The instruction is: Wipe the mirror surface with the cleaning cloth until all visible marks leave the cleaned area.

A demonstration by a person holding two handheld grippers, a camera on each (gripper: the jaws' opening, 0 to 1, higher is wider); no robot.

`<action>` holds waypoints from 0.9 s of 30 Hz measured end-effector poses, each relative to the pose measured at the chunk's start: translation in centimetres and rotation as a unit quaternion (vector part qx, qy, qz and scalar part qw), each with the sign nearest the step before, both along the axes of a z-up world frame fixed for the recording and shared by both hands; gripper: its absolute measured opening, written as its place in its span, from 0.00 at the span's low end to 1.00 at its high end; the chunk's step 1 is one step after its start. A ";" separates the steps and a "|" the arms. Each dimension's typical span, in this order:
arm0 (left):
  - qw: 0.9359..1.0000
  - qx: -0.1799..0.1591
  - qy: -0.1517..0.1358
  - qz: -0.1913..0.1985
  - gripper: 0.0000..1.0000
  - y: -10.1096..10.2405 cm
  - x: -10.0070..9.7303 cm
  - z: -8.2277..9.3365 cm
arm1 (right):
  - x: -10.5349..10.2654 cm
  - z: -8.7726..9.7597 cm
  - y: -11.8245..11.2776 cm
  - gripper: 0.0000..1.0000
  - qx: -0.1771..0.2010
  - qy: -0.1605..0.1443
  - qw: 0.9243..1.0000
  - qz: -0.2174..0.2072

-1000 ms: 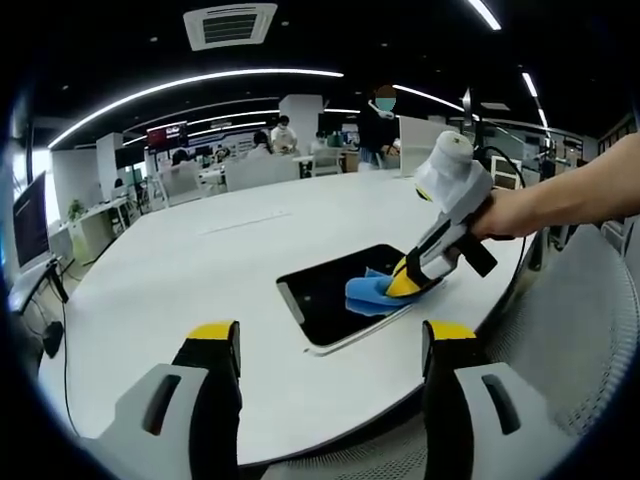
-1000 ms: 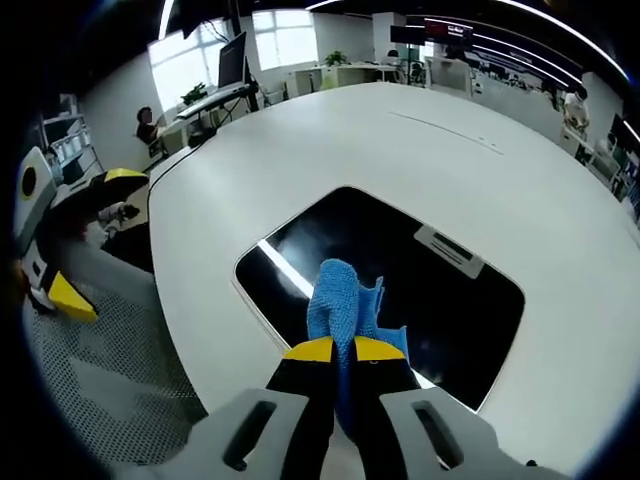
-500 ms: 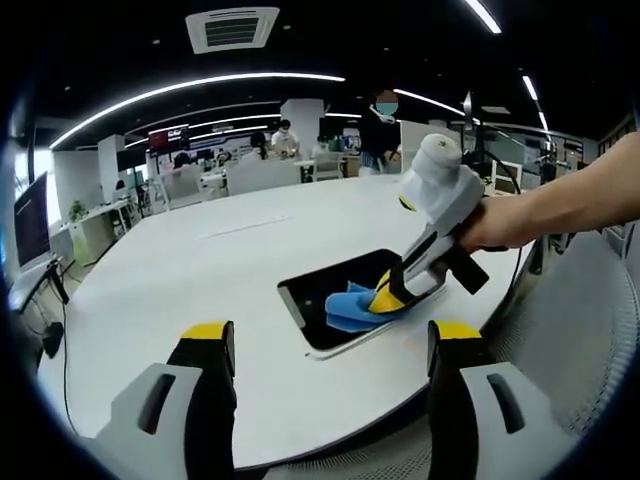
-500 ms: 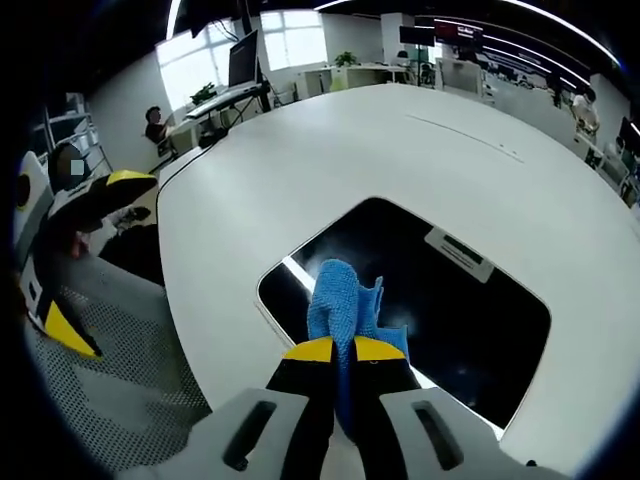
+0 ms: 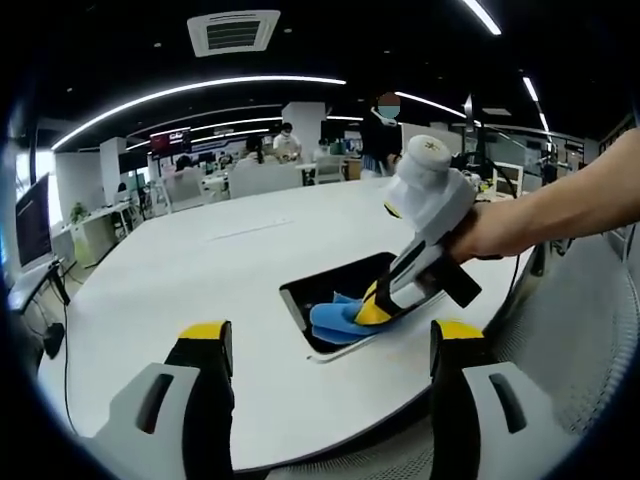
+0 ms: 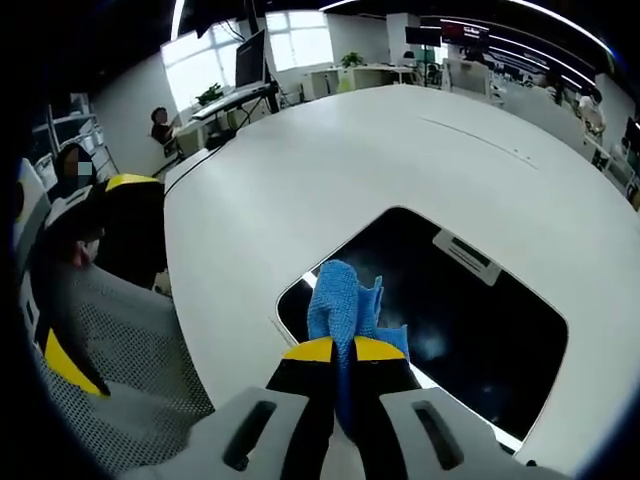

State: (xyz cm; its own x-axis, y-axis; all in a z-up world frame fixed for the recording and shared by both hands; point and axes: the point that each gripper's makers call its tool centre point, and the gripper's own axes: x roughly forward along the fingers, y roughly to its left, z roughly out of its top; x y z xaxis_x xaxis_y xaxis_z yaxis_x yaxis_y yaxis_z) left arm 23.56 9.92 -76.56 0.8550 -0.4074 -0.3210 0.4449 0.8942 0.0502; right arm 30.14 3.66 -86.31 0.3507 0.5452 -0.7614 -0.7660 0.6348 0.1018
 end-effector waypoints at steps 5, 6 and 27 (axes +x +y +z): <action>1.000 -0.001 -0.002 -0.001 0.79 -0.1 0.0 0.1 | -0.2 -0.1 0.6 0.00 0.004 0.001 1.000 0.004; 1.000 -0.002 -0.002 -0.001 0.79 -0.1 0.0 0.1 | -0.2 0.0 0.8 0.00 0.004 0.001 1.000 0.005; 1.000 -0.002 -0.004 -0.002 0.78 0.0 0.0 0.1 | -0.3 -0.1 3.3 0.00 0.015 -0.006 1.000 0.020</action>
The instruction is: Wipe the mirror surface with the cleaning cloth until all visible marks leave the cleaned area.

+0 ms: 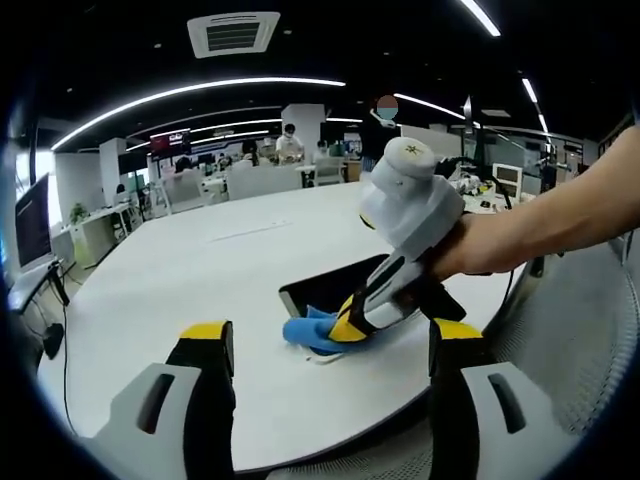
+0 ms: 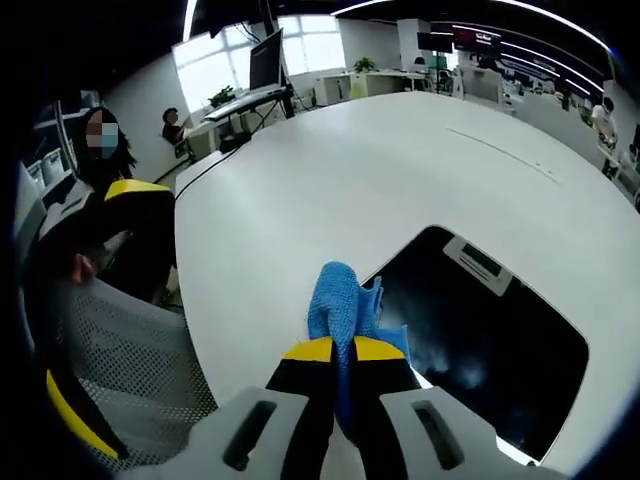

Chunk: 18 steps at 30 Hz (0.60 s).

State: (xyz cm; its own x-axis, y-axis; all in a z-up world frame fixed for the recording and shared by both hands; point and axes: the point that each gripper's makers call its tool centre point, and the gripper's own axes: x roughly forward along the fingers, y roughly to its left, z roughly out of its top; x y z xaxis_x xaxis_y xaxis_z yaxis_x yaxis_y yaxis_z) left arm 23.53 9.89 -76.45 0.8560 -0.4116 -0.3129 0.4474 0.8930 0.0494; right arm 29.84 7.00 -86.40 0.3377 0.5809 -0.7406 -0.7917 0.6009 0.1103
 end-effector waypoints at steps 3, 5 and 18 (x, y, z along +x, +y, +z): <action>1.000 0.003 0.003 -0.002 0.77 0.0 -0.1 -0.1 | 0.2 0.0 -0.2 0.00 0.001 -0.006 1.000 0.005; 1.000 0.006 0.005 -0.003 0.76 0.0 -0.1 -0.2 | 0.4 0.0 -0.3 0.00 0.006 -0.005 1.000 0.000; 1.000 0.003 -0.002 -0.004 0.77 -0.1 0.0 -0.1 | 2.1 -0.1 -0.4 0.00 0.003 0.000 1.000 -0.020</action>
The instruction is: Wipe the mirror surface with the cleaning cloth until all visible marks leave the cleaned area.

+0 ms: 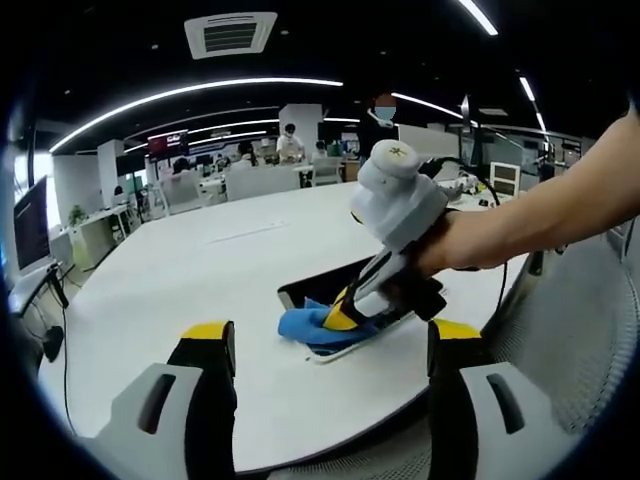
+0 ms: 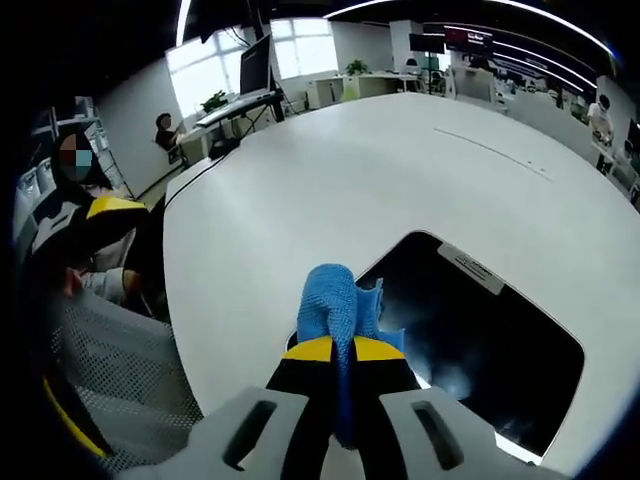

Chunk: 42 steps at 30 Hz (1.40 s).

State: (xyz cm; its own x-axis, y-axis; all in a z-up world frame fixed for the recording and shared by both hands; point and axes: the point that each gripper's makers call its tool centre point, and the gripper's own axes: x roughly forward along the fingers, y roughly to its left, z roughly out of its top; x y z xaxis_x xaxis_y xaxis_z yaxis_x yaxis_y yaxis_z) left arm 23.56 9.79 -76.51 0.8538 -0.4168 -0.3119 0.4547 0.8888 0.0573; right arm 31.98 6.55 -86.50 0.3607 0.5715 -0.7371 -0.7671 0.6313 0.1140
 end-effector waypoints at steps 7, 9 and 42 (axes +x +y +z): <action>1.000 -0.002 -0.004 0.001 0.77 0.1 0.0 0.1 | 0.6 0.0 0.1 0.00 -0.004 -0.003 1.000 0.001; 1.000 -0.003 -0.005 0.001 0.77 0.1 0.0 0.2 | 0.9 0.0 0.2 0.00 -0.006 -0.007 1.000 -0.001; 1.000 -0.007 -0.009 -0.002 0.75 0.0 0.1 0.4 | 6.1 0.1 0.7 0.00 -0.032 -0.026 0.999 -0.033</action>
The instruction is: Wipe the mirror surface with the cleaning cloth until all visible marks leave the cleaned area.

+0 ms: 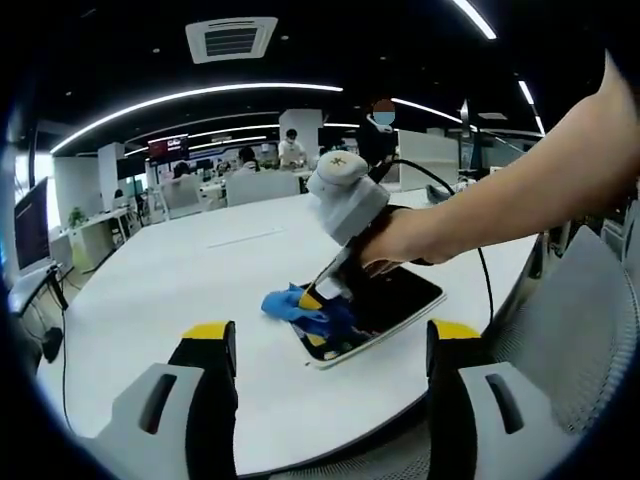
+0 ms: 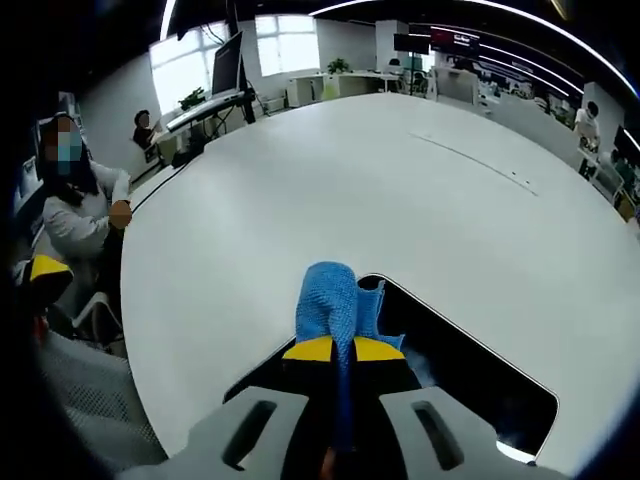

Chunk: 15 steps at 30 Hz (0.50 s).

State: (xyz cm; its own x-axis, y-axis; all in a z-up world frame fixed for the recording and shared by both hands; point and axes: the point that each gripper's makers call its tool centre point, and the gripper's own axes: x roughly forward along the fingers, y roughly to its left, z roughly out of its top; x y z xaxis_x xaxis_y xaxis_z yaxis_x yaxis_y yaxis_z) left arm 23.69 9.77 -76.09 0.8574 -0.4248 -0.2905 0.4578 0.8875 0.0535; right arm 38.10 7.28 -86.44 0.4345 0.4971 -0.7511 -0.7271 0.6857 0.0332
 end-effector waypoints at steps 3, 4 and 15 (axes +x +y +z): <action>1.000 0.000 -0.003 0.001 0.76 0.1 0.0 0.1 | 0.5 0.0 0.1 0.00 -0.003 0.000 1.000 -0.002; 1.000 0.000 -0.002 0.001 0.76 0.1 0.0 0.1 | 0.6 0.0 0.1 0.00 -0.004 0.000 1.000 -0.002; 1.000 -0.001 -0.005 0.002 0.76 0.1 0.0 0.2 | 1.9 0.1 0.3 0.00 -0.023 -0.021 0.999 0.013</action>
